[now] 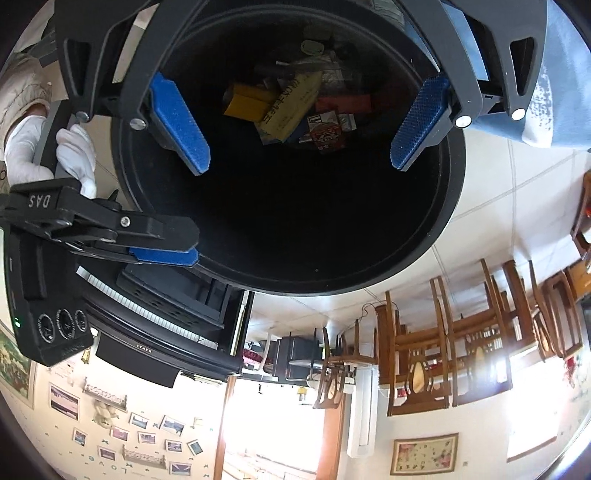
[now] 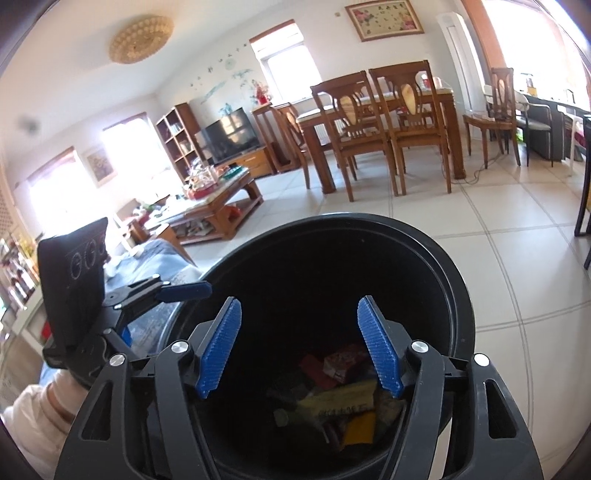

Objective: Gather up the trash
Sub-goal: 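Move both open tools back over the table toward the white cups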

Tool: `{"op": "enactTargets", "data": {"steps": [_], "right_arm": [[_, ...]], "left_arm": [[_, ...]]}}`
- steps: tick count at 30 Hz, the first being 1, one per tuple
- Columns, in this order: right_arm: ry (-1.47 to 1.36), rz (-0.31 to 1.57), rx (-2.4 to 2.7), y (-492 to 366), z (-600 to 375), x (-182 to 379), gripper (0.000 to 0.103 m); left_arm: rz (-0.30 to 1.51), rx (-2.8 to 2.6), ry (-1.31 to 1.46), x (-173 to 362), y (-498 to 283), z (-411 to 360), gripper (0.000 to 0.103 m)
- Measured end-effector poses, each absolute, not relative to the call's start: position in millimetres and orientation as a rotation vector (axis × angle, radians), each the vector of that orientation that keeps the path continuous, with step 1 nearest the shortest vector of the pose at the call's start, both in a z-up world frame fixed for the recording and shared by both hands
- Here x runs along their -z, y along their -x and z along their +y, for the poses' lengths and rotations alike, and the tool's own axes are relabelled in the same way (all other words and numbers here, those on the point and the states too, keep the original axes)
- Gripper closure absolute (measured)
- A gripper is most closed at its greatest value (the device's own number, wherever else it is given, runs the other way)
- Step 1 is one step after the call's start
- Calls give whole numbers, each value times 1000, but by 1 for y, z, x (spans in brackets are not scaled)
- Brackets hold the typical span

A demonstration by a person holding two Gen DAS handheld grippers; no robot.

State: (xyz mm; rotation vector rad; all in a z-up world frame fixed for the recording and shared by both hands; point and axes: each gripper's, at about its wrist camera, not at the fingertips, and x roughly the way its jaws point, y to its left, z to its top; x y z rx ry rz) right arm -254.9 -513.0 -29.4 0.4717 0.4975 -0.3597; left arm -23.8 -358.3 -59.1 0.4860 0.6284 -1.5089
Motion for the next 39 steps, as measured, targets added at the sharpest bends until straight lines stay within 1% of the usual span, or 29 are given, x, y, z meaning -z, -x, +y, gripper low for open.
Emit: {"op": "enactTargets", "data": {"steps": [2,3,5,8,18,39], "right_arm": [[-486,488,355,254,-510,27,19],[-498,483,352,254,-509,25,16],[-517,477,350,253,-508,22,8],[-529,474,348,250,-503,17,5],[-514,521,268,215,-475,7,5],[-363,598,34,64,-349,-18,5]], "left_arm": [[613,1507,-486,56,25,-354,5],[604,1501,-488,54,26,-351,5],[586,1487,-489,51,29,-343,5],[569,1463,-489,49,31,-329,5],[565,1359,-451,34,9,-273,5],[583,1092,-231,7,-87,-128,5]]}}
